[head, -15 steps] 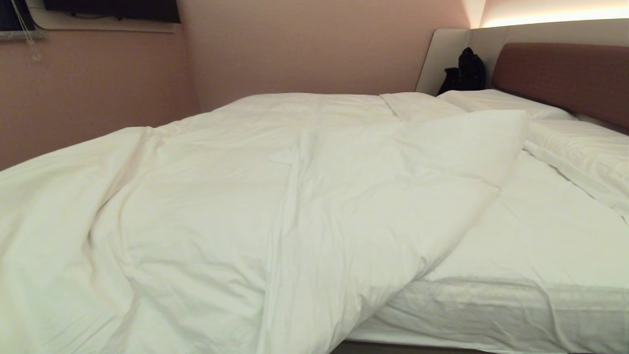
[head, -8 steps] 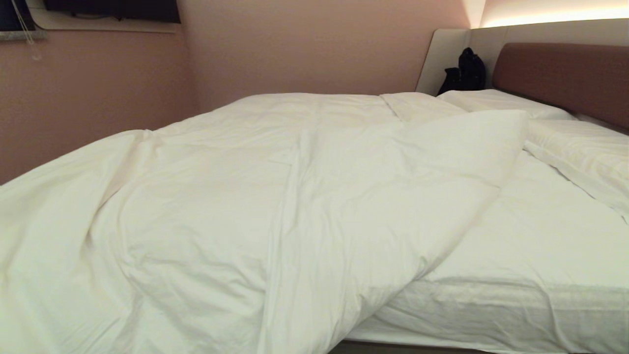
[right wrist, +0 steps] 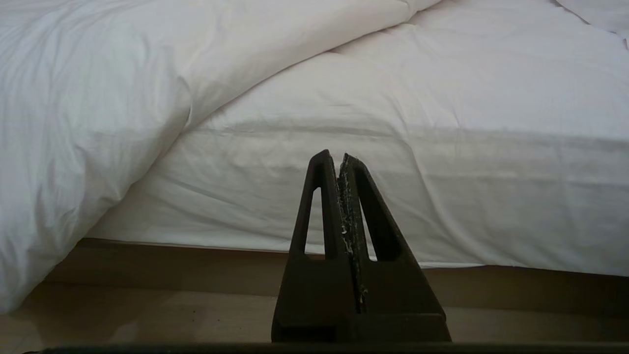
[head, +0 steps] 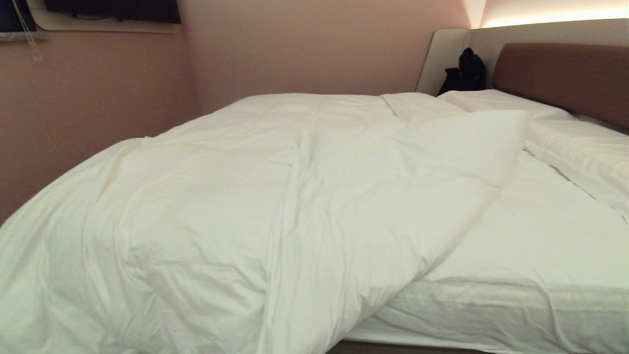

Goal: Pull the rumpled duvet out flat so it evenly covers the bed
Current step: Flatten the corners of the folded blanket

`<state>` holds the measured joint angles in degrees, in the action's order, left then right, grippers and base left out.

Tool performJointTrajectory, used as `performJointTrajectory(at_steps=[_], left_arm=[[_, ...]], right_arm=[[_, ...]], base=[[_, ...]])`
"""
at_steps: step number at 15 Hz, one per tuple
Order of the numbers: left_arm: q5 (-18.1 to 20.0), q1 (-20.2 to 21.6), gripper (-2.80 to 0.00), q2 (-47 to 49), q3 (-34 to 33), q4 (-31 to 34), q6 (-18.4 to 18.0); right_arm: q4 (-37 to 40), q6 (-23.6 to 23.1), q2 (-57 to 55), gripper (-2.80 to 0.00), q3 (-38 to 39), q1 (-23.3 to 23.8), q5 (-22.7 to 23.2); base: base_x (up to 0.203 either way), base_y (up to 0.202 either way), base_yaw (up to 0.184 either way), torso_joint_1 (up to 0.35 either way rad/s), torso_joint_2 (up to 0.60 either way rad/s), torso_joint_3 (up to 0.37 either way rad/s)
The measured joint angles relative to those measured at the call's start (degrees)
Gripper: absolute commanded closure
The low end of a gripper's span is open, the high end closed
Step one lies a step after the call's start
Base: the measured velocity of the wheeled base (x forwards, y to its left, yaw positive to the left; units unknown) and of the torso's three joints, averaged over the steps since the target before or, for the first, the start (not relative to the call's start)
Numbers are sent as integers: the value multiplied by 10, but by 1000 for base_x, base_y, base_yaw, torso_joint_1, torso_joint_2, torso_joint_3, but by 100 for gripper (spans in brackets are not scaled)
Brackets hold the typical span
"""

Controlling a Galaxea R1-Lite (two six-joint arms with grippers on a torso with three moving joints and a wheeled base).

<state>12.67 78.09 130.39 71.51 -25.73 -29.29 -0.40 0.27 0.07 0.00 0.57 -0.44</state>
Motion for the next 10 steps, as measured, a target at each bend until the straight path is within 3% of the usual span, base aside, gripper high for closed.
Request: performJointTrajectory(at_steps=[6, 10], left_arm=[[14, 0, -280, -4, -13, 0, 26], [98, -36, -280, -82, -23, 5, 146]], right_arm=[[0, 0, 0, 0, 0, 0, 0], [0, 0, 0, 0, 0, 0, 0]], base=[[0, 0, 0, 0, 0, 0], [0, 0, 0, 0, 0, 0]])
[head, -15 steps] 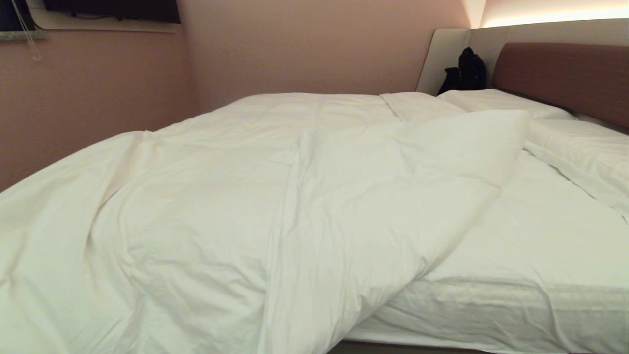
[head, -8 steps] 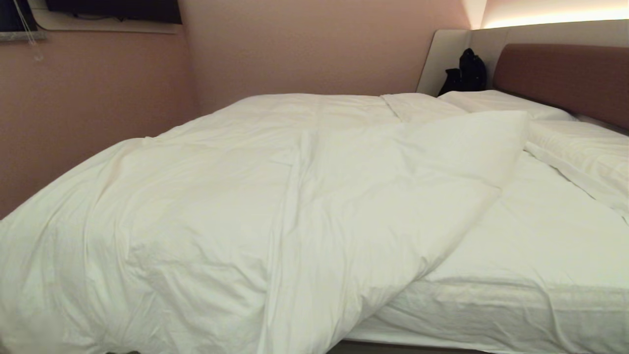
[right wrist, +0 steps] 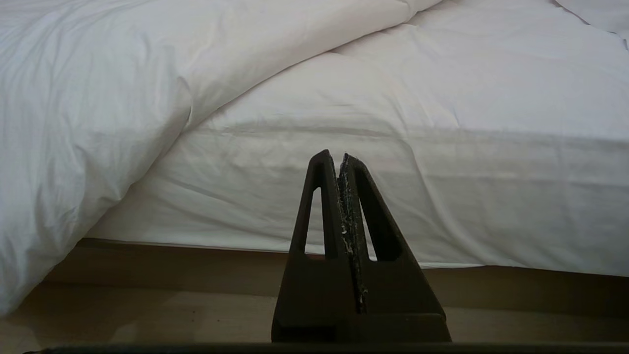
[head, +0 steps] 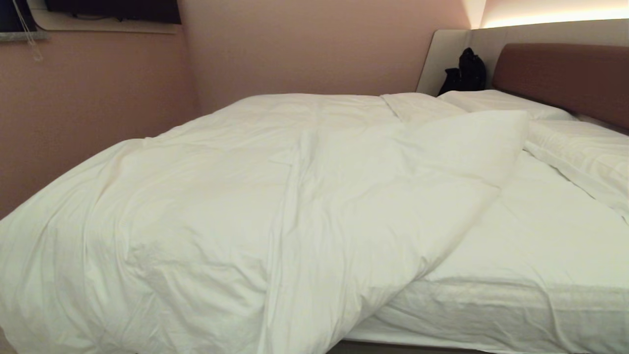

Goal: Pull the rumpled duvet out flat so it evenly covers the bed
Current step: Flatten the corners of the folded blanket

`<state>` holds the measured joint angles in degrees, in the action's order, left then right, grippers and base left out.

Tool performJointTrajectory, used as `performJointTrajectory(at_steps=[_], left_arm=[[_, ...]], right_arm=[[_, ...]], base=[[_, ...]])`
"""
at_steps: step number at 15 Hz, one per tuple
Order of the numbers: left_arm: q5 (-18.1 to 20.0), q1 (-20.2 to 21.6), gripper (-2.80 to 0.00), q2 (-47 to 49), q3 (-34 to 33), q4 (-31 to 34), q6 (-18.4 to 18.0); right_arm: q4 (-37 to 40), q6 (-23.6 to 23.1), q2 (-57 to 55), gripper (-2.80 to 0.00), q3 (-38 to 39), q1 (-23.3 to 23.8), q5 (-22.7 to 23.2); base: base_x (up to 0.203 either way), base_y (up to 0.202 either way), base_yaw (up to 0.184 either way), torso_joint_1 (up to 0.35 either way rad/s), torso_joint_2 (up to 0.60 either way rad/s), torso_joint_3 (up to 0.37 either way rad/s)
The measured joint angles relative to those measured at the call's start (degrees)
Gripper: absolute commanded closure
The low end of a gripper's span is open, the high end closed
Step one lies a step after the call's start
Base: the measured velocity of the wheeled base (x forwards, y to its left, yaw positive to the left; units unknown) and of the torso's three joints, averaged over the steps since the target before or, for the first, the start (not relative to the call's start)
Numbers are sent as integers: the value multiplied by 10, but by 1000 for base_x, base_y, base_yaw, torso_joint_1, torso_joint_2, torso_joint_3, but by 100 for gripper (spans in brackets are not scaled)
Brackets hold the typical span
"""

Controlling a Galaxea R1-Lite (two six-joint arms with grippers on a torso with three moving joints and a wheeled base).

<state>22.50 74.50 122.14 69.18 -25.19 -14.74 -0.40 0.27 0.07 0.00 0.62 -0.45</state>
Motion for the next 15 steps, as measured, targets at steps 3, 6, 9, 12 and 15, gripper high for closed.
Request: performJointTrajectory(at_steps=[3, 6, 9, 12, 15], left_arm=[[75, -60, -280, -87, -12, -1, 118], [142, -168, 0, -181, -31, -3, 218], [159, -261, 0, -228, -25, -14, 272], [150, -302, 0, -205, 38, -57, 305], [130, -315, 0, -134, 123, -72, 312]], right_arm=[[0, 0, 0, 0, 0, 0, 0], [0, 0, 0, 0, 0, 0, 0], [0, 0, 0, 0, 0, 0, 0], [0, 0, 0, 0, 0, 0, 0], [0, 0, 0, 0, 0, 0, 0]], base=[[0, 0, 0, 0, 0, 0], [0, 0, 0, 0, 0, 0], [0, 0, 0, 0, 0, 0], [0, 0, 0, 0, 0, 0], [0, 0, 0, 0, 0, 0]])
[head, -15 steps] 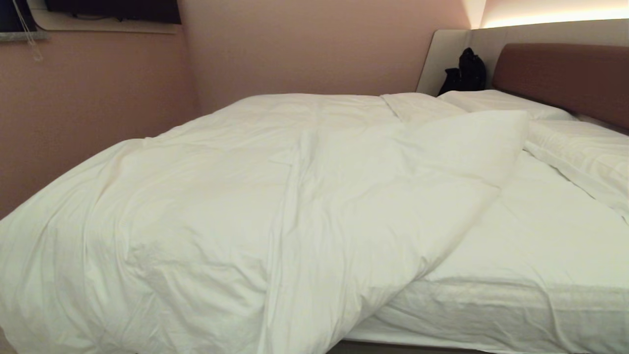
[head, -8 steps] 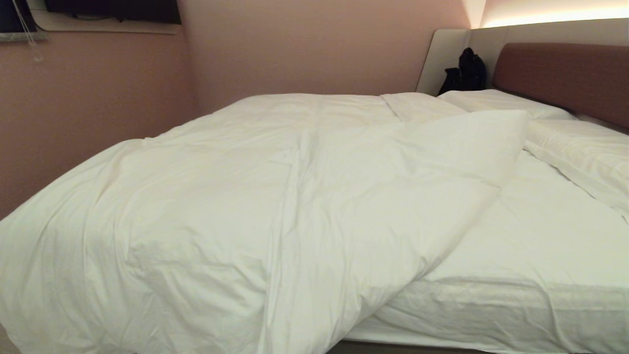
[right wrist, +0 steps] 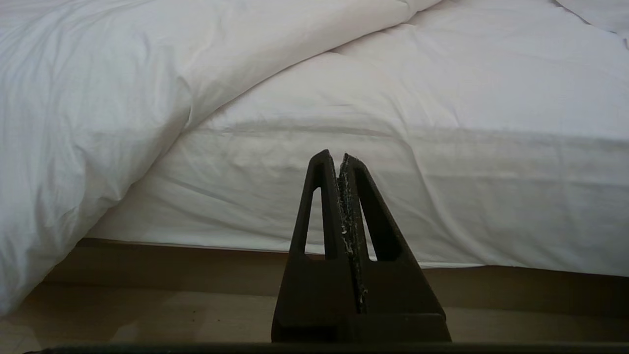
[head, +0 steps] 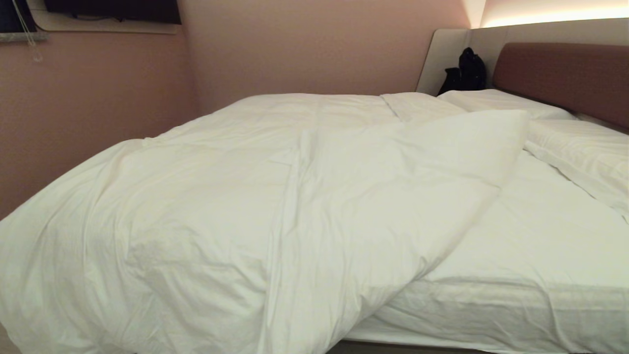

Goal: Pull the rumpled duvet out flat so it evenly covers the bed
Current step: Flatten the corners of the folded blanket

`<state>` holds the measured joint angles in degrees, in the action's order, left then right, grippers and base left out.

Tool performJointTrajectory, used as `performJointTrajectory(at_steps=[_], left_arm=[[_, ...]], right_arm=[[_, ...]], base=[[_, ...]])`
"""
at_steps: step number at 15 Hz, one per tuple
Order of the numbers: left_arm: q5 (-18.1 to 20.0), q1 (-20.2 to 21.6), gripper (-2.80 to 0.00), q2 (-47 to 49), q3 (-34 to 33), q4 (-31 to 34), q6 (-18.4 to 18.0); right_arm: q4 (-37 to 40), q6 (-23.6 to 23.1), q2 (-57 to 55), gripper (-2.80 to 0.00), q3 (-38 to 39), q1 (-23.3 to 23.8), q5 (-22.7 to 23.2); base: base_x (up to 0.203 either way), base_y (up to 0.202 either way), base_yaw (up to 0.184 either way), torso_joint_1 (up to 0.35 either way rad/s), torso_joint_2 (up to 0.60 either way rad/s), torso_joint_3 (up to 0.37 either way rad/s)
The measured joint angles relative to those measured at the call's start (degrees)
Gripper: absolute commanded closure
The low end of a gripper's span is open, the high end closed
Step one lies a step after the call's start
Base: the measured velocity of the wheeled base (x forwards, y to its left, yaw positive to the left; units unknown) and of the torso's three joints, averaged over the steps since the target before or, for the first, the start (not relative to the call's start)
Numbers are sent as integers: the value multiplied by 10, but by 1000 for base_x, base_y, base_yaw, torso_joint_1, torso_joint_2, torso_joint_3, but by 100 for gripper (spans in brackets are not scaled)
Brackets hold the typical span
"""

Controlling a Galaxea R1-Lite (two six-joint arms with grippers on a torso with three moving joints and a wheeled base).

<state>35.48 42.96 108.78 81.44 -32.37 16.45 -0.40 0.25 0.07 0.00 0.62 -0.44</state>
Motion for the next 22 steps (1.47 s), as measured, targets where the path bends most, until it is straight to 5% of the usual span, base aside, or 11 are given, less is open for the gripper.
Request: performJointTrajectory(at_steps=[6, 12, 17, 22], left_arm=[[-32, -1, 0, 160, 128, 4, 1], [-54, -2, 0, 271, 174, 5, 0], [-55, -3, 0, 293, 160, -3, 0], [-55, -8, 0, 214, 57, -27, -3]], right_arm=[[0, 0, 0, 0, 0, 0, 0], [0, 0, 0, 0, 0, 0, 0], [0, 0, 0, 0, 0, 0, 0], [0, 0, 0, 0, 0, 0, 0]], base=[[0, 0, 0, 0, 0, 0], [0, 0, 0, 0, 0, 0], [0, 0, 0, 0, 0, 0], [0, 0, 0, 0, 0, 0]])
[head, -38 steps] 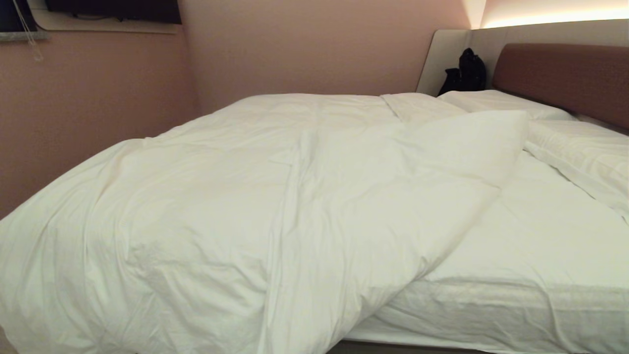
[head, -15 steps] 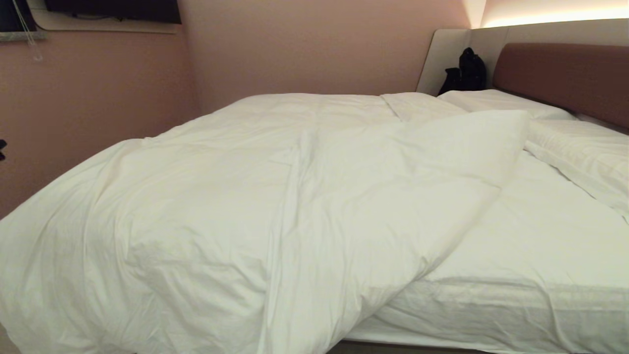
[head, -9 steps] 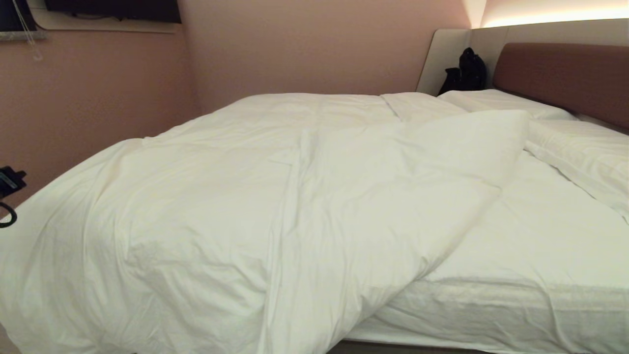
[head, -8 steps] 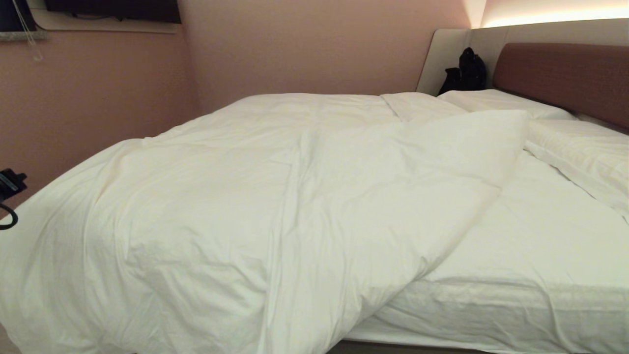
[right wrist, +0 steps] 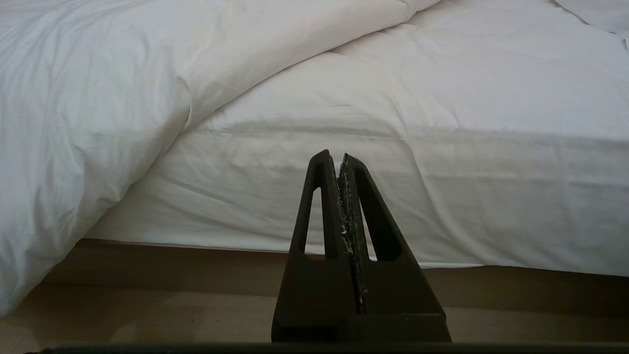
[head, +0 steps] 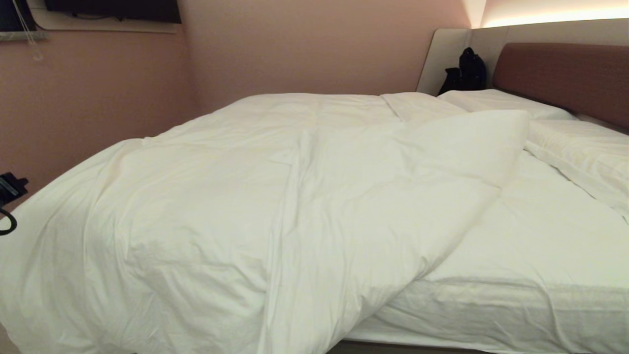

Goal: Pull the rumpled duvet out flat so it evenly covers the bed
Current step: Flatten the corners of the folded blanket

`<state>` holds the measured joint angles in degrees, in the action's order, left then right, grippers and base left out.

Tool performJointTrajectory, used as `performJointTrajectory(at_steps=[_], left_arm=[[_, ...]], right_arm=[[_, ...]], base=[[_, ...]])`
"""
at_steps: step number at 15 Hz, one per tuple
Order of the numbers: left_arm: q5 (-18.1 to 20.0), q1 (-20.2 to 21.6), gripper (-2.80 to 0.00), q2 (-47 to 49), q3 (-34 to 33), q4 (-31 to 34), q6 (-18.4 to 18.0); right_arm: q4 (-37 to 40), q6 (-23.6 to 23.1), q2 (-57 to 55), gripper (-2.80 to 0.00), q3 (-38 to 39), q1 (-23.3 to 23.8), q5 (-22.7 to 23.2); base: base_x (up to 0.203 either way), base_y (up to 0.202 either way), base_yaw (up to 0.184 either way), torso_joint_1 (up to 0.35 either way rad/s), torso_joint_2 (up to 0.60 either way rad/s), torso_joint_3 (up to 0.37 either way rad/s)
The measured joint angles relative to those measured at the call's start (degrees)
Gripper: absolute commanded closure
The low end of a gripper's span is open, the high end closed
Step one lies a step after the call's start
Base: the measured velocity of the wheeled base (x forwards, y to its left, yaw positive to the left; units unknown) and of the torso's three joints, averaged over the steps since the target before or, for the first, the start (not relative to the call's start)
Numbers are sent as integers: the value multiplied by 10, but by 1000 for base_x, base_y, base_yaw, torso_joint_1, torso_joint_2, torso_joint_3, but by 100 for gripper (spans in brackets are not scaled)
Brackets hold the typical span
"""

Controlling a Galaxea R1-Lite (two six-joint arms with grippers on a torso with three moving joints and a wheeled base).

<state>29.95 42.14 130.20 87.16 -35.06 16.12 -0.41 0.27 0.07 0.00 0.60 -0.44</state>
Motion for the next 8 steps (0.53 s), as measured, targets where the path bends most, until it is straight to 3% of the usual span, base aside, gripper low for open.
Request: performJointTrajectory(at_steps=[8], left_arm=[[1, -79, 0, -238, -286, -93, -1]], right_arm=[[0, 0, 0, 0, 0, 0, 0]], base=[[0, 0, 0, 0, 0, 0]])
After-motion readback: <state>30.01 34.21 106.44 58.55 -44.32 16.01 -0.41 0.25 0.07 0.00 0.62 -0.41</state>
